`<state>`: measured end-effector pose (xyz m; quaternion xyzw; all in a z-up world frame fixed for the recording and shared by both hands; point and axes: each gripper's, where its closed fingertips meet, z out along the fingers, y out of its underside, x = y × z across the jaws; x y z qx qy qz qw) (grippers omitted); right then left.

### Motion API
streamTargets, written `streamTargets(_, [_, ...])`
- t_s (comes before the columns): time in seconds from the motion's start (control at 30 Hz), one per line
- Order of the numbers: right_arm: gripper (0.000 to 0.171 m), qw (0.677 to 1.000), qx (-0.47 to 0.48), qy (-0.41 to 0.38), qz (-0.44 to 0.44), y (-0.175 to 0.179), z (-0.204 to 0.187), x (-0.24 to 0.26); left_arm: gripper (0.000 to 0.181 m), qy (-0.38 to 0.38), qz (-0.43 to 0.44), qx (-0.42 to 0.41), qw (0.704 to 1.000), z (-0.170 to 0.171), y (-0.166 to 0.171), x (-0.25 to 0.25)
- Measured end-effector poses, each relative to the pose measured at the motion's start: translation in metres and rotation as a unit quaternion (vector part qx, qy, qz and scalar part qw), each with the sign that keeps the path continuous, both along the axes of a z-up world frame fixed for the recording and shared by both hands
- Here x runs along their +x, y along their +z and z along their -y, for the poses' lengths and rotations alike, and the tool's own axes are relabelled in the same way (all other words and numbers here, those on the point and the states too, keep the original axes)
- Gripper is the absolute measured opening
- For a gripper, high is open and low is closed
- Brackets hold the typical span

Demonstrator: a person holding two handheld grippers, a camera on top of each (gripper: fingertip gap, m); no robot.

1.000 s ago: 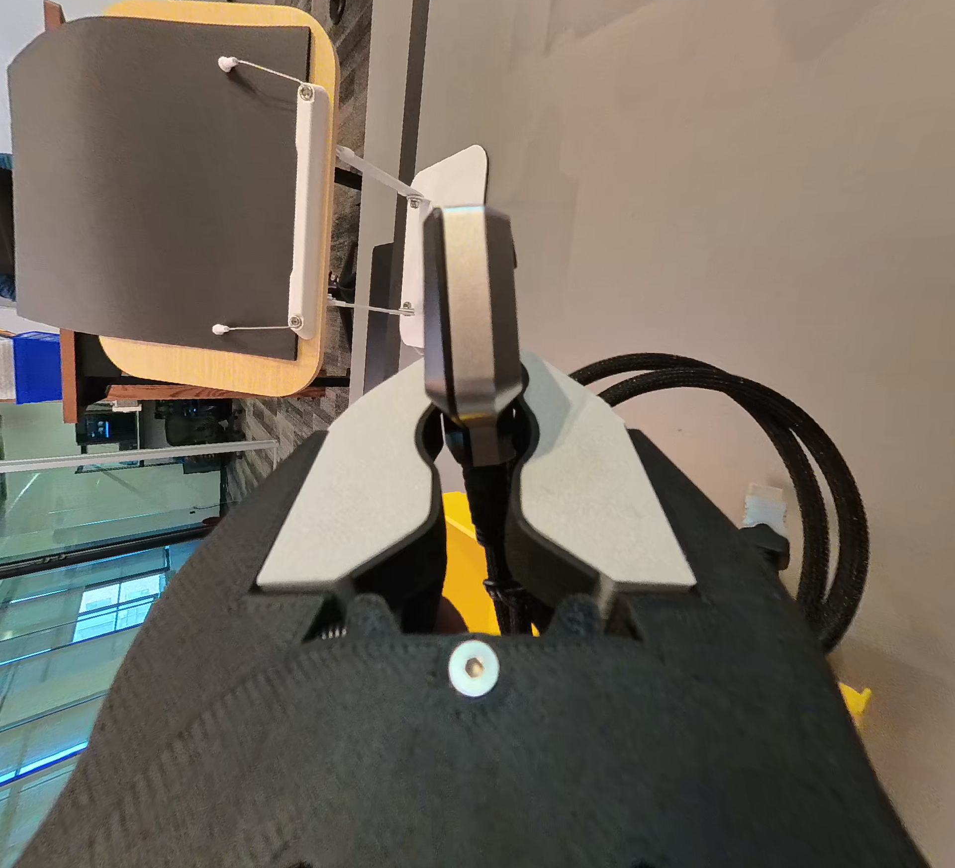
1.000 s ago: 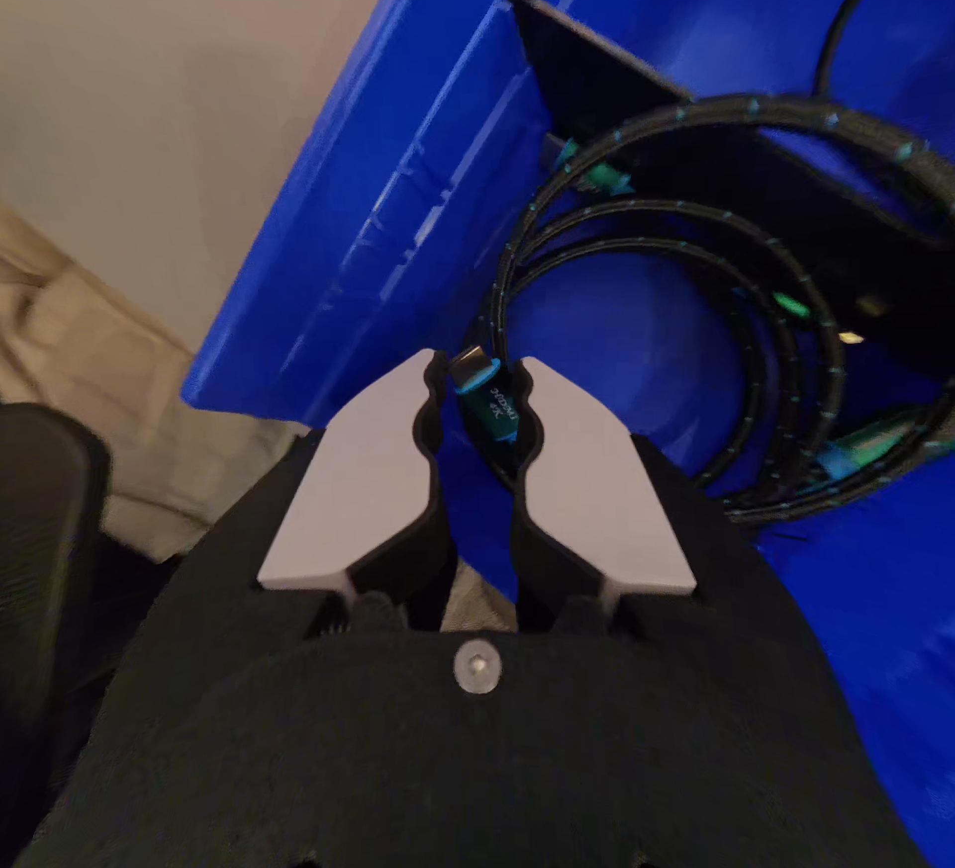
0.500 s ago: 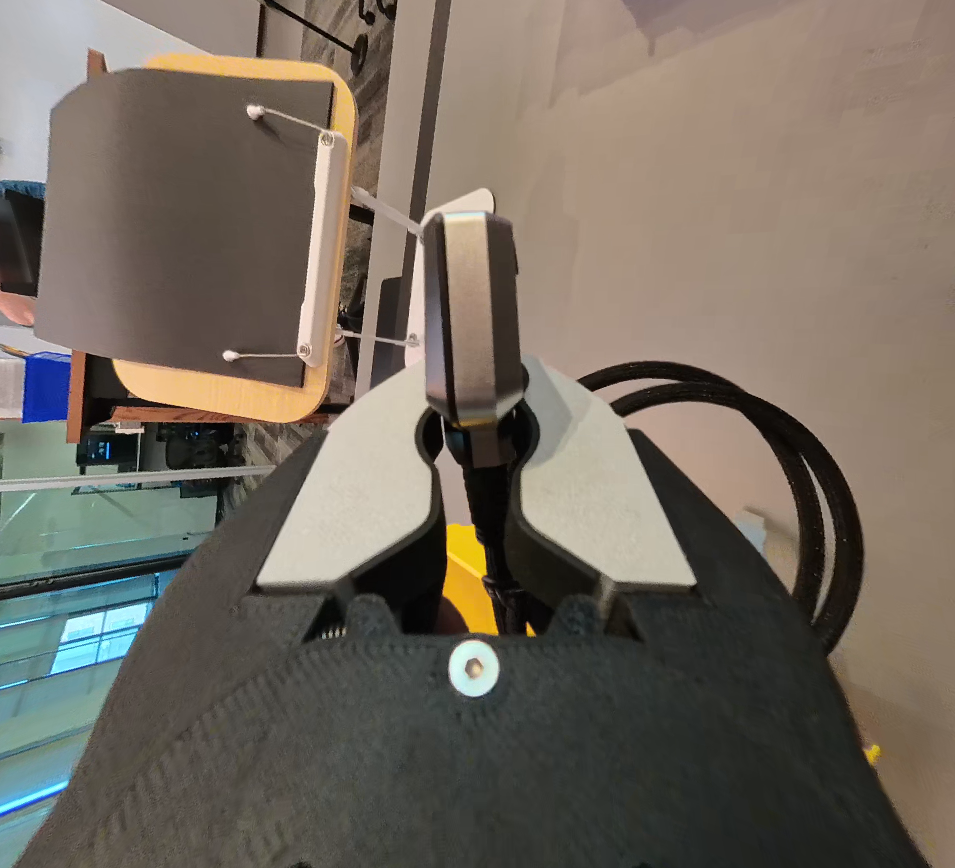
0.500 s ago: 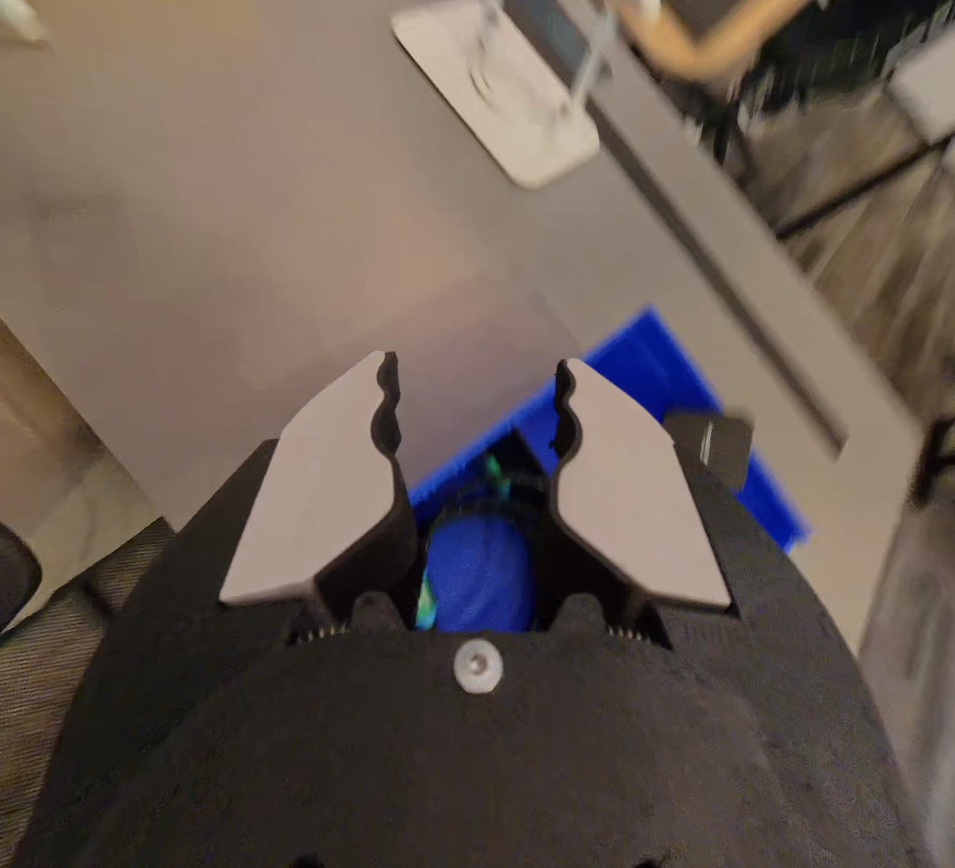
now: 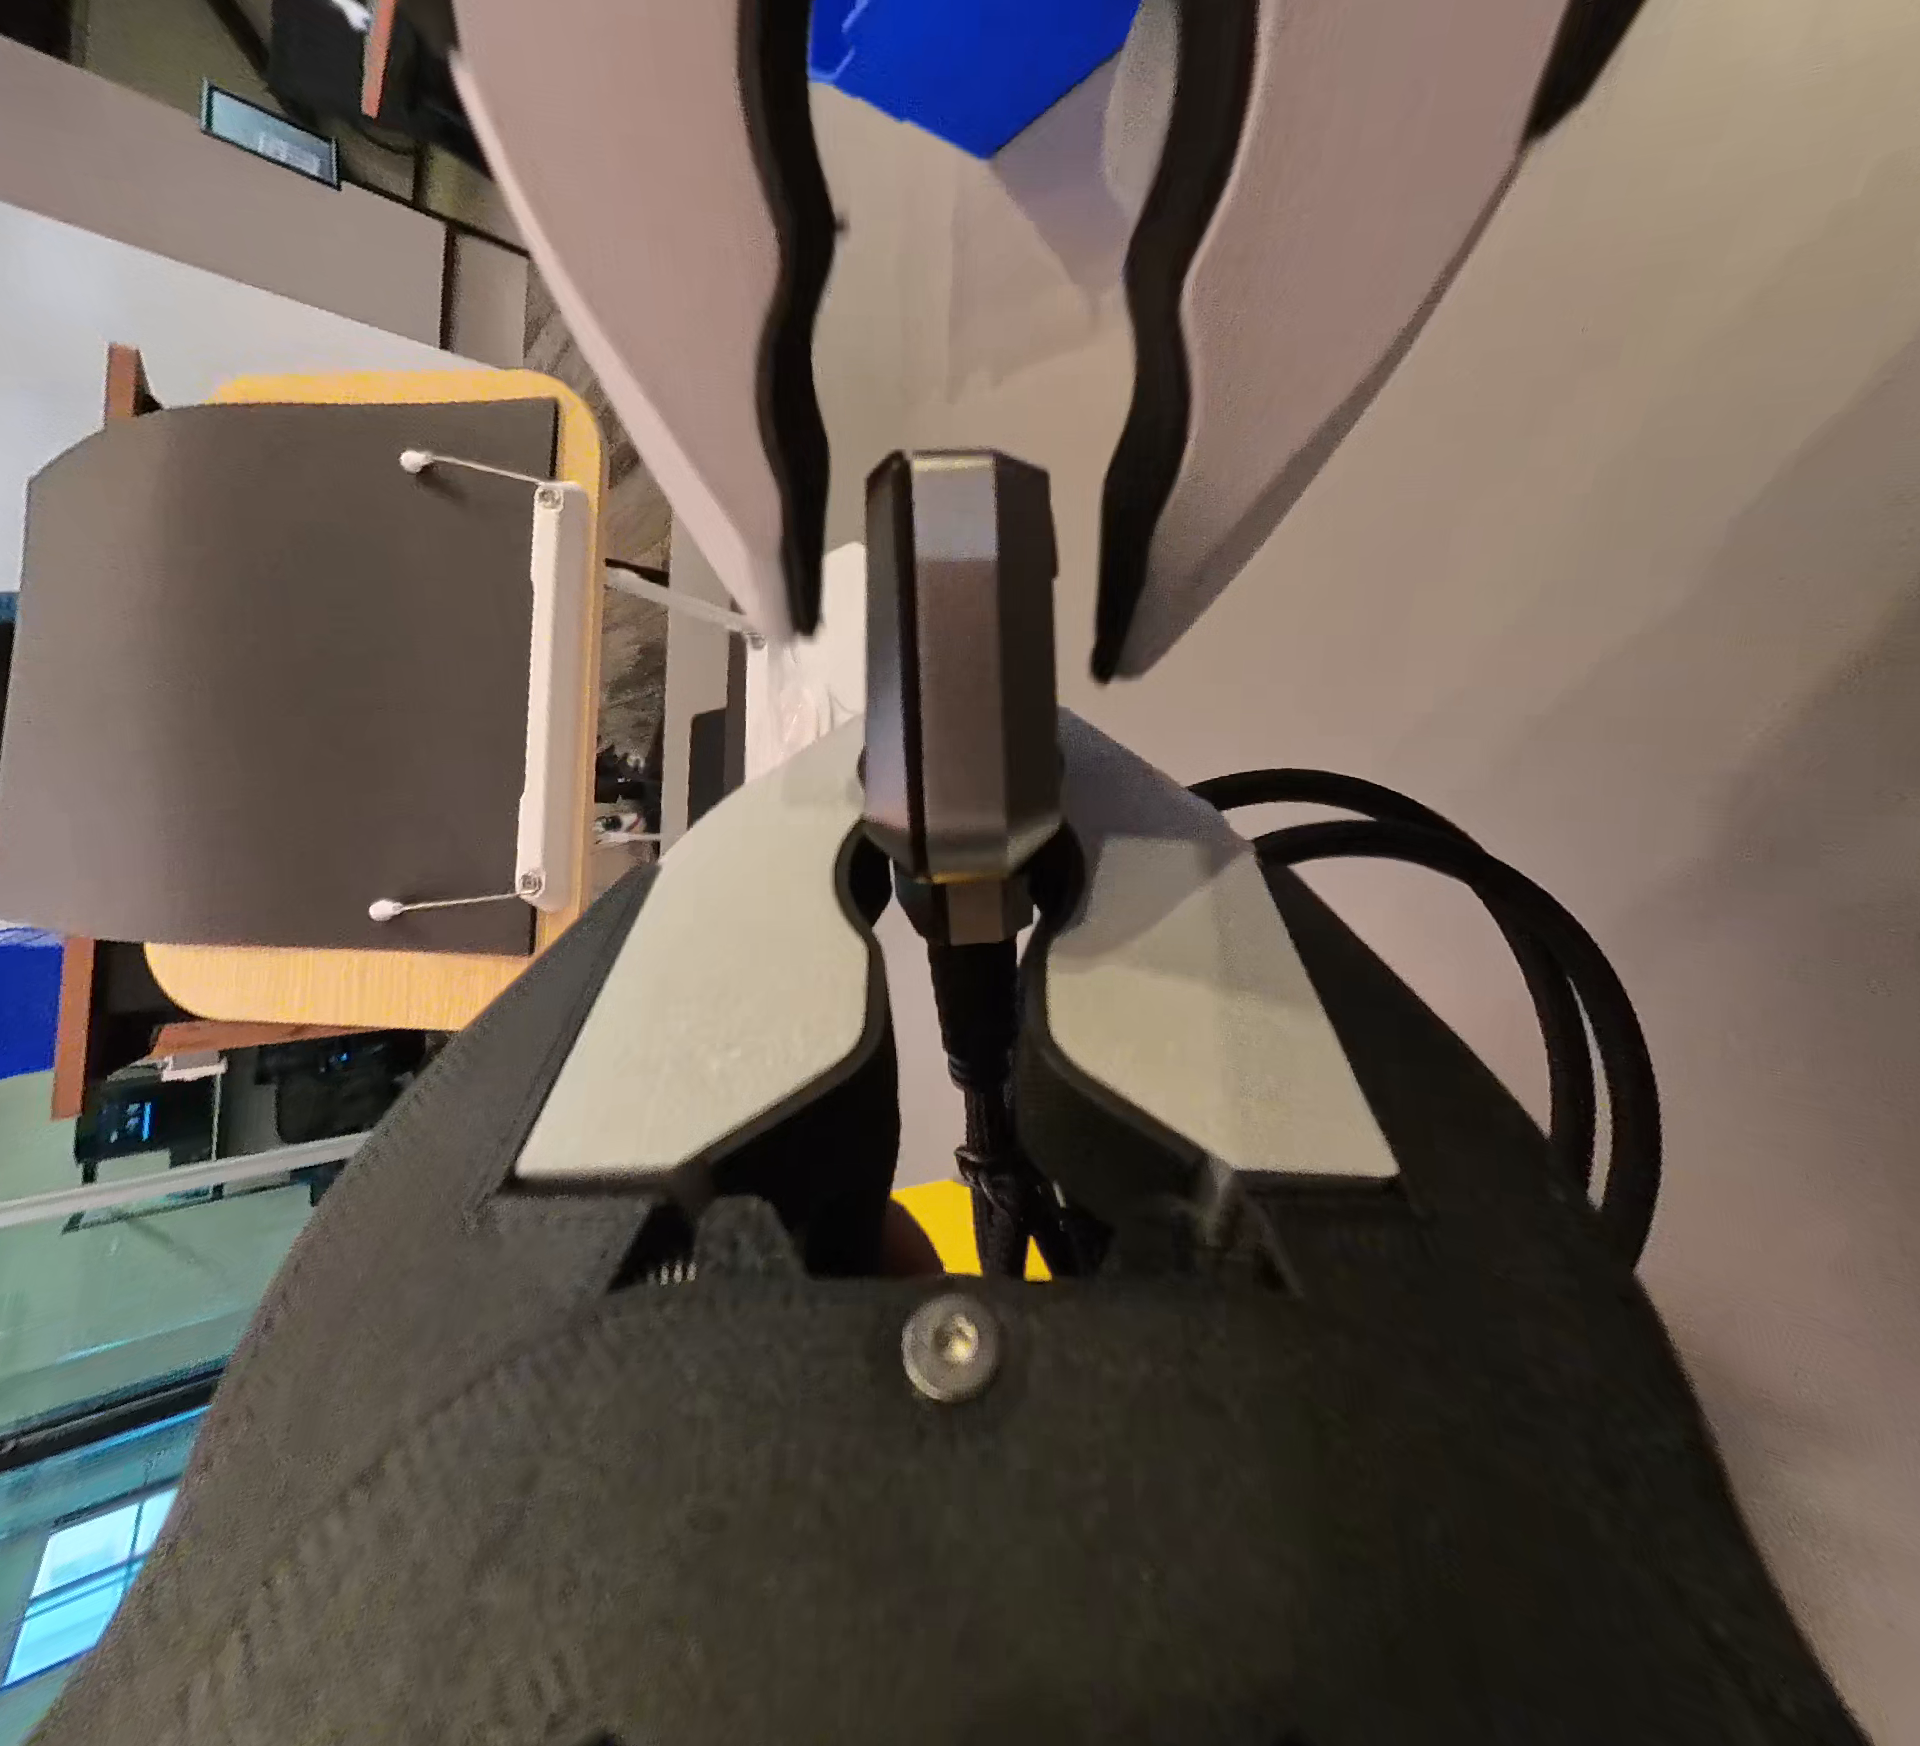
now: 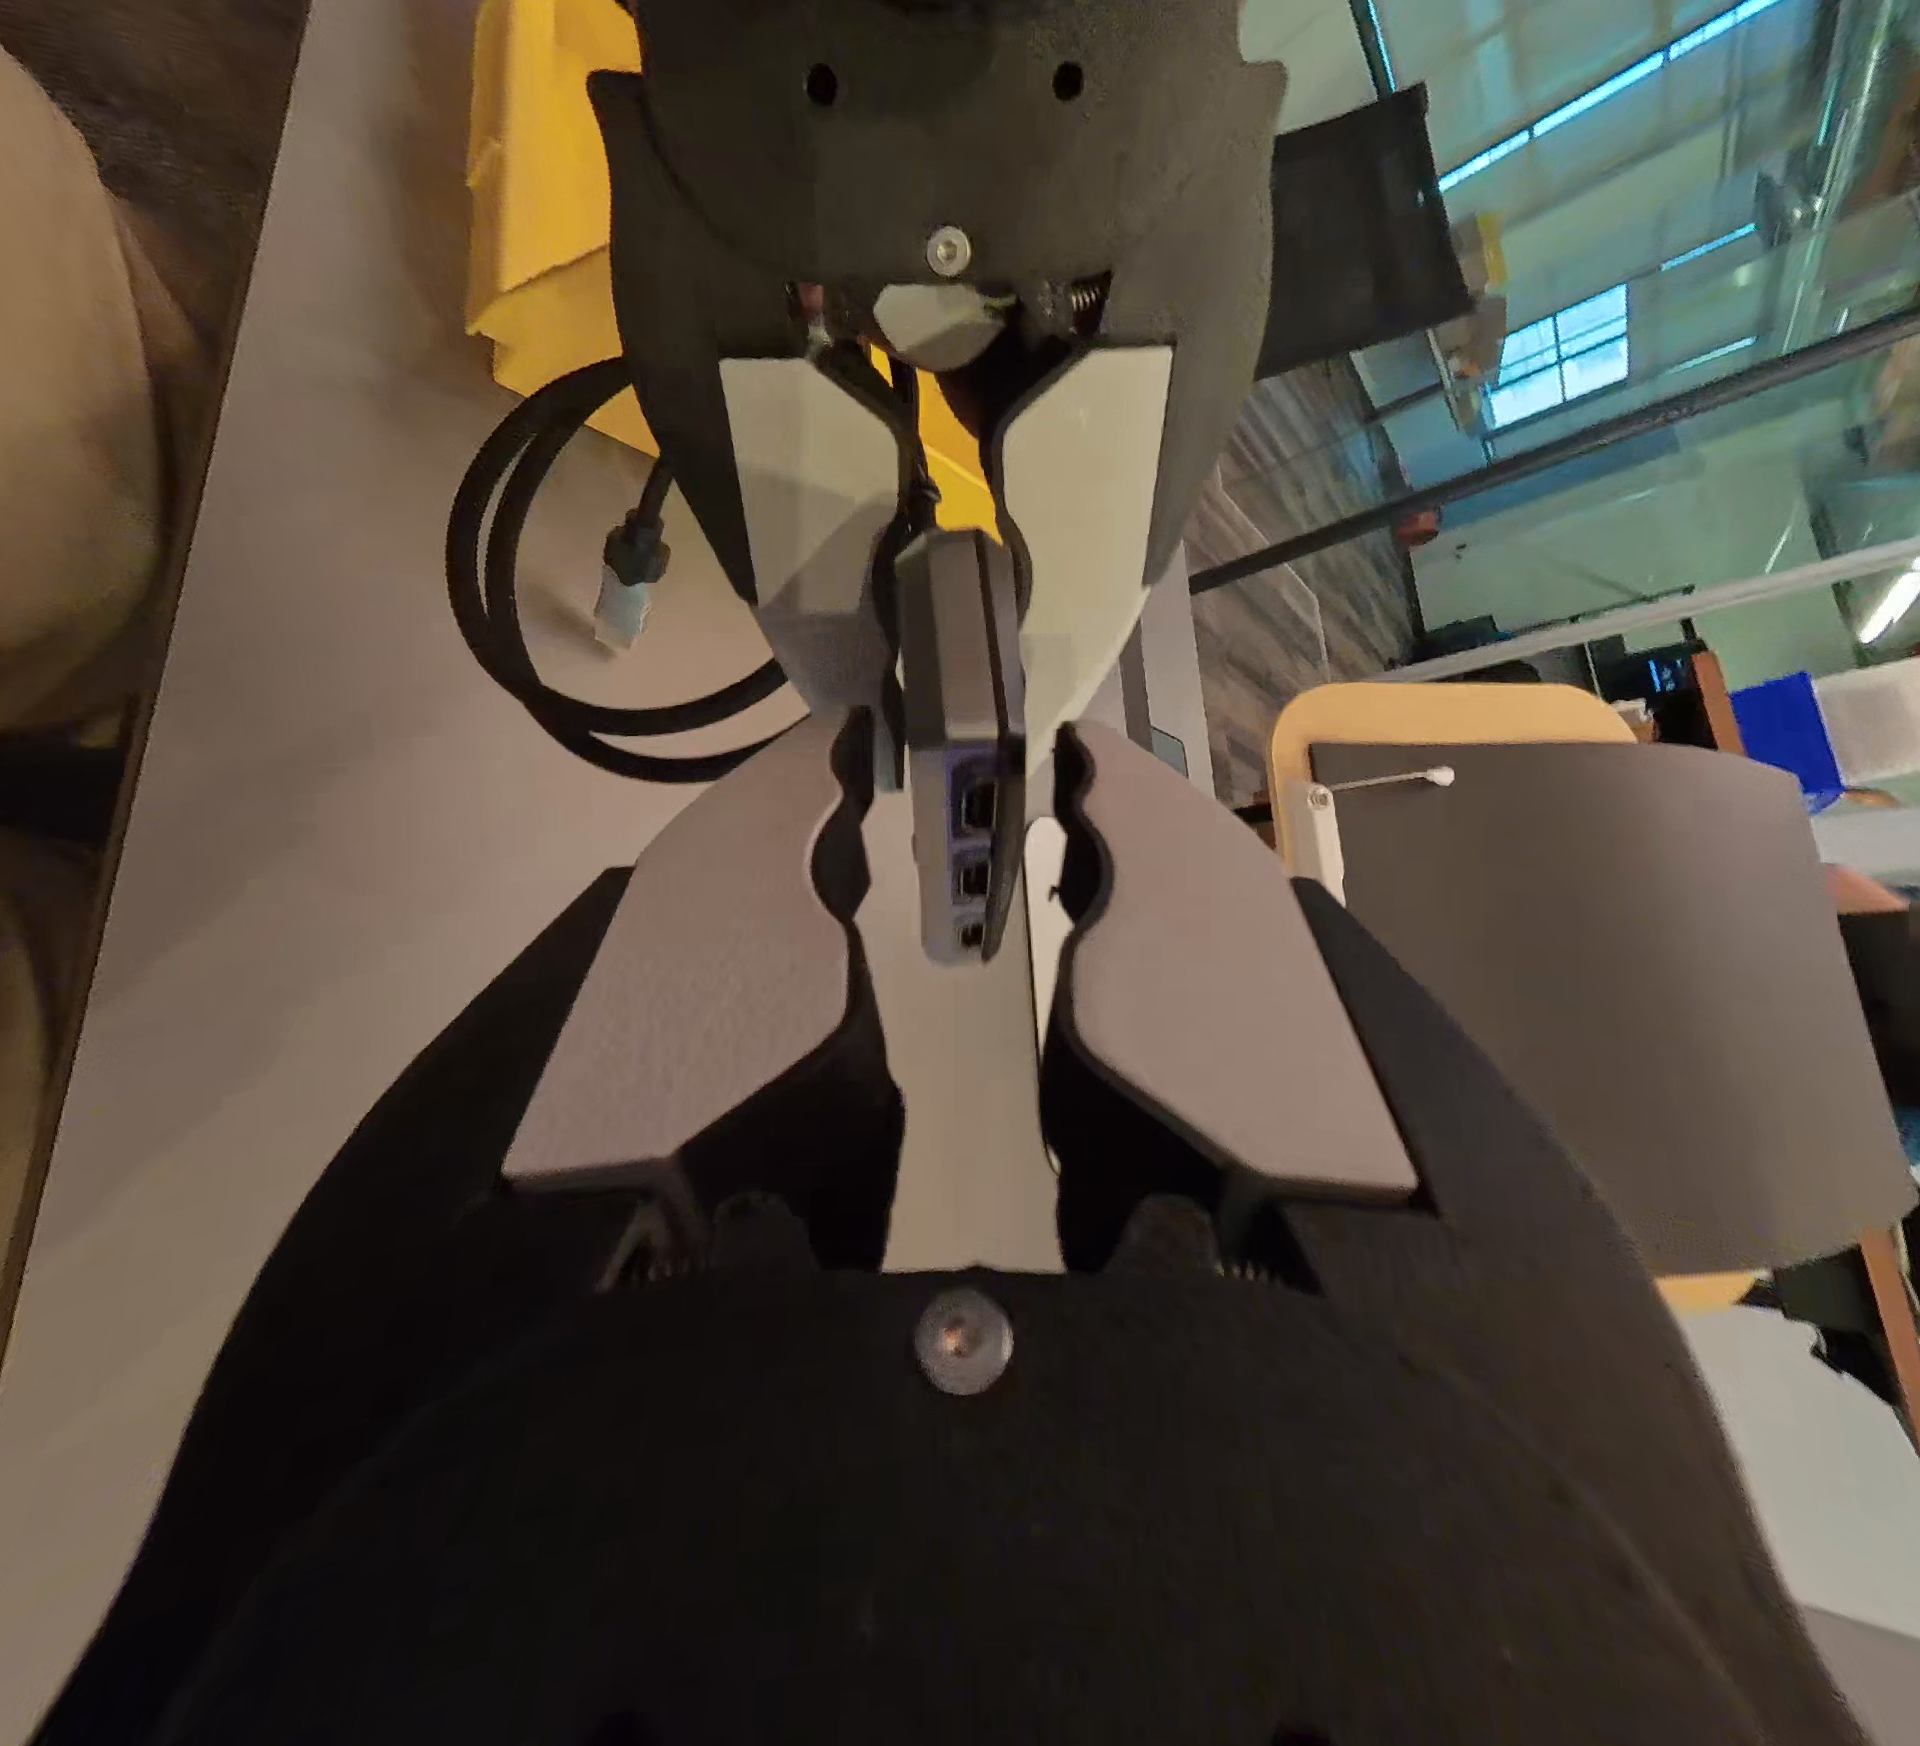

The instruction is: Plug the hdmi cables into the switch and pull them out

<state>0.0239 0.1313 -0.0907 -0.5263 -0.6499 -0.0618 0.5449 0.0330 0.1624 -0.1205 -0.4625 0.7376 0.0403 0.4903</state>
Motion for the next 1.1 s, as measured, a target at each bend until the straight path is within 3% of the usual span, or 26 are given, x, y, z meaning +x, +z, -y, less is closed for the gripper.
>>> streamTargets(0.07, [0.020,1.000,0.003,0.017,0.001,-0.003,0.003,-0.006,0.022,-0.009,-0.006,-0.002,1.000,0.005,-0.003,0.003])
streamTargets(0.23, [0.019,0.999,-0.026,0.003,-0.021,0.003,0.003,0.005,0.025,-0.013,0.012,-0.002,1.000,0.005,0.001,0.007])
streamTargets(0.33, [0.020,0.998,-0.035,-0.030,-0.051,0.023,-0.004,0.034,0.031,0.011,0.053,0.052,0.997,-0.011,0.027,-0.003])
streamTargets(0.5, [0.019,0.986,-0.007,-0.127,-0.105,0.074,-0.019,0.119,0.030,0.055,0.148,0.095,0.983,-0.037,0.080,-0.032])
streamTargets(0.73, [0.019,0.952,0.040,-0.277,-0.124,0.132,-0.032,0.270,0.026,0.084,0.126,0.123,0.981,-0.051,0.084,-0.050])
streamTargets(0.87, [0.019,0.932,0.012,-0.334,-0.140,0.119,-0.046,0.343,0.025,0.081,0.114,0.125,0.982,-0.050,0.078,-0.046])
streamTargets(1.1, [0.020,0.896,-0.039,-0.407,-0.171,0.052,-0.068,0.422,0.024,0.083,0.103,0.127,0.983,-0.053,0.072,-0.045])
